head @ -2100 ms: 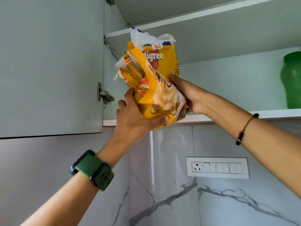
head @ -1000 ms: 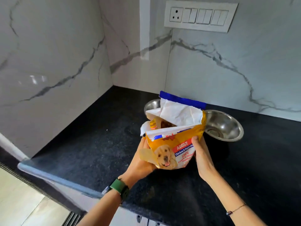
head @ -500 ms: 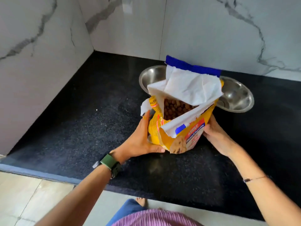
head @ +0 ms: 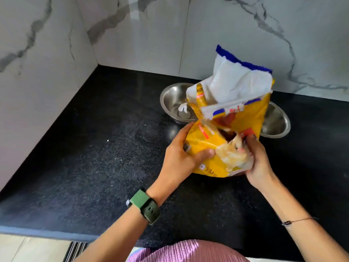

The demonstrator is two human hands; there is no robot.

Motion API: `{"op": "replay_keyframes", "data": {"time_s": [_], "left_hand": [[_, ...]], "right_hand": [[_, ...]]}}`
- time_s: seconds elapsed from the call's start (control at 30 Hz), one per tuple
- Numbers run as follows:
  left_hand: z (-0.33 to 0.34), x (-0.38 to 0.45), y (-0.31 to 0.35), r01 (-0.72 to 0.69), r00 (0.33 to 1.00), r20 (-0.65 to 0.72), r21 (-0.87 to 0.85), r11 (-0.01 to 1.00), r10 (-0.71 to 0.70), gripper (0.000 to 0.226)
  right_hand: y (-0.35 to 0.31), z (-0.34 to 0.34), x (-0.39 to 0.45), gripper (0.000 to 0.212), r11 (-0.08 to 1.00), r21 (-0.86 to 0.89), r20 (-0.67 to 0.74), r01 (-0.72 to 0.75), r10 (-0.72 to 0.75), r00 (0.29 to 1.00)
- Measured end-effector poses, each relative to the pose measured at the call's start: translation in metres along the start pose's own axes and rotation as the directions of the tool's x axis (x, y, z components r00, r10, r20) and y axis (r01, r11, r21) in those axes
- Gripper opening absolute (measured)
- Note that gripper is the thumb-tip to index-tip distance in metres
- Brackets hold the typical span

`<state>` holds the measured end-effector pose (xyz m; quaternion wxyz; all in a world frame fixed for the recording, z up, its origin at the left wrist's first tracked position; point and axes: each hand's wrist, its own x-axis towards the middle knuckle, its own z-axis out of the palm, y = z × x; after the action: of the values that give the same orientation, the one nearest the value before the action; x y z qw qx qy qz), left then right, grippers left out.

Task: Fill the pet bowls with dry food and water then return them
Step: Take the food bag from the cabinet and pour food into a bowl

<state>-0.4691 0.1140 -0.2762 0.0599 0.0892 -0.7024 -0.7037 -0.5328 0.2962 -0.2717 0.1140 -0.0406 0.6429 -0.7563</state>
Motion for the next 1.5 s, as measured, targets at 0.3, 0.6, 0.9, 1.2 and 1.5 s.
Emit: {"op": "replay_keyframes", "data": {"time_s": [0.3, 0.6, 0.9, 1.2, 1.5], "left_hand": [[0.033, 0.030, 0.053, 0.118, 0.993, 0.048, -0.234, 0.965, -0.110, 0.070], [0.047, 0.039, 0.060, 0.141, 0.990, 0.034, -0.233, 0.962, -0.136, 0.049], [0.053, 0.040, 0.058, 0.020, 0.997, -0.069, -0.168, 0.986, -0.032, 0.057], [0.055, 0.043, 0.063, 0.054, 0.996, -0.060, -0.181, 0.982, -0.065, 0.049], [0.063, 0.046, 0.054, 0.043, 0.992, -0.112, -0.127, 0.991, -0.057, 0.060]], "right_hand": [[-0.088, -0.006, 0.043, 0.053, 0.942, -0.225, -0.018, -0.250, 0.253, 0.967], [-0.105, -0.014, 0.061, 0.036, 0.880, -0.398, -0.036, -0.260, 0.269, 0.963], [-0.110, -0.012, 0.065, 0.031, 0.898, -0.413, -0.037, -0.151, 0.149, 0.988], [-0.119, -0.009, 0.062, 0.032, 0.880, -0.449, -0.033, -0.155, 0.156, 0.987], [-0.119, -0.004, 0.059, 0.031, 0.842, -0.526, -0.017, -0.119, 0.130, 0.991]]}}
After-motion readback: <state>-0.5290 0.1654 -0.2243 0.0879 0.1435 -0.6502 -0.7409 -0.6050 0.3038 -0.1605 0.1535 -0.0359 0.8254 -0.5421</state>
